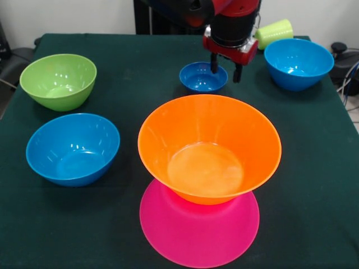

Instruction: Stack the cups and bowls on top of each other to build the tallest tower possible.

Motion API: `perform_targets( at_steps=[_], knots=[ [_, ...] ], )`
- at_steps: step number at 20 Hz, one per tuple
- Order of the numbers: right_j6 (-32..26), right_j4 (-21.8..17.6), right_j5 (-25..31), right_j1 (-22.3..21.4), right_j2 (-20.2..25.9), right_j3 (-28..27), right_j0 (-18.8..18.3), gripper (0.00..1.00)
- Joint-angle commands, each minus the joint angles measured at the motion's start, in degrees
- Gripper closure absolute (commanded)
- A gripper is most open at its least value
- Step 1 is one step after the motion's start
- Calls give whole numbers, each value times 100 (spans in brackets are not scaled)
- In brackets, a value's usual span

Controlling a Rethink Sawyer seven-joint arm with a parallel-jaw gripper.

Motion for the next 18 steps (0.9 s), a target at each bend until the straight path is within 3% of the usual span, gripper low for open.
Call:
perform_targets(
  at_steps=[1,12,18],
  knots=[
    [182,117,595,-21,-278,-186,277,0],
    [245,-17,638,-91,-401,-153,339,0],
    [389,-378,478,-124,-719,-96,331,0]
  ],
)
